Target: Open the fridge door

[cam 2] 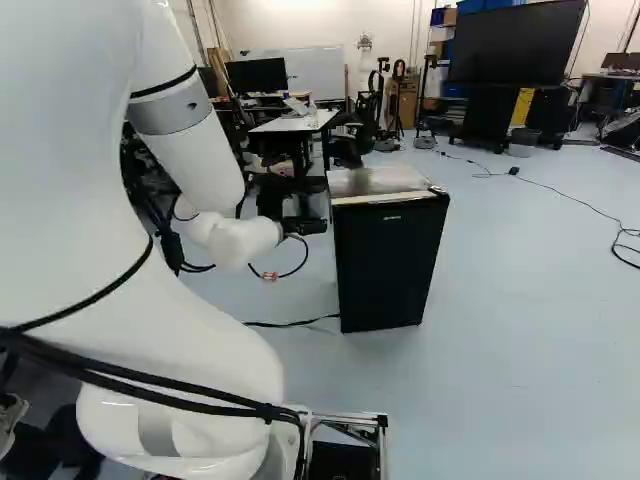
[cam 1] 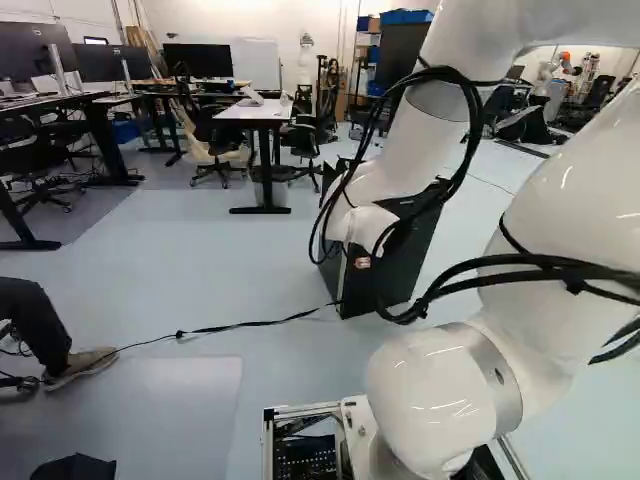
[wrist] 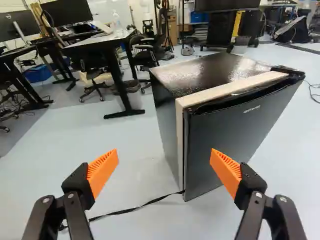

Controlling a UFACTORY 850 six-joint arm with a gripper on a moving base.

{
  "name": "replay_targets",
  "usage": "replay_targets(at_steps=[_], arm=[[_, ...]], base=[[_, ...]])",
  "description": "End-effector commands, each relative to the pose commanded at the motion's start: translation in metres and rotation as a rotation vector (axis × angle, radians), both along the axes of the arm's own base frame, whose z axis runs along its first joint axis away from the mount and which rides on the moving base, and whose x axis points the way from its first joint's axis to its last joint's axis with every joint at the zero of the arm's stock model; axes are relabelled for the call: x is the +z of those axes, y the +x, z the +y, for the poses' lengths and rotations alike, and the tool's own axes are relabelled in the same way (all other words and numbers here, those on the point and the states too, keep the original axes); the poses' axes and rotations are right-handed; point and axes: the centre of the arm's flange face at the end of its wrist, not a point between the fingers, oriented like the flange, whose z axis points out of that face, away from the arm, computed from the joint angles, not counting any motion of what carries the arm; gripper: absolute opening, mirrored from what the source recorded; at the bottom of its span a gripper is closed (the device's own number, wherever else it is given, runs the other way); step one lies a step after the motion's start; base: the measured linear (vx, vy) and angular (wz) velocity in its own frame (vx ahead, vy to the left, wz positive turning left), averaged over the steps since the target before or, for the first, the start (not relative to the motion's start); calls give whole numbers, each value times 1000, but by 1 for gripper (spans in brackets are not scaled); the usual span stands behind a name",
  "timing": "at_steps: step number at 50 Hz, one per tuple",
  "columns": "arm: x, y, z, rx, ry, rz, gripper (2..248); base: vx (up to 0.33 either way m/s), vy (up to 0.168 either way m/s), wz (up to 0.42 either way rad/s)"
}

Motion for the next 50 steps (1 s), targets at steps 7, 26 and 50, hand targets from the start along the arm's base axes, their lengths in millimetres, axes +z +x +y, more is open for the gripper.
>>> replay_targets(at_steps=[7,26,50], arm=[[0,14,2,-29,13,1,247],[-2,49,7,-118,52,4,247],[-29,84,8,-245,89,52,247]], base=[[0,0,0],[0,0,0],[0,0,0]])
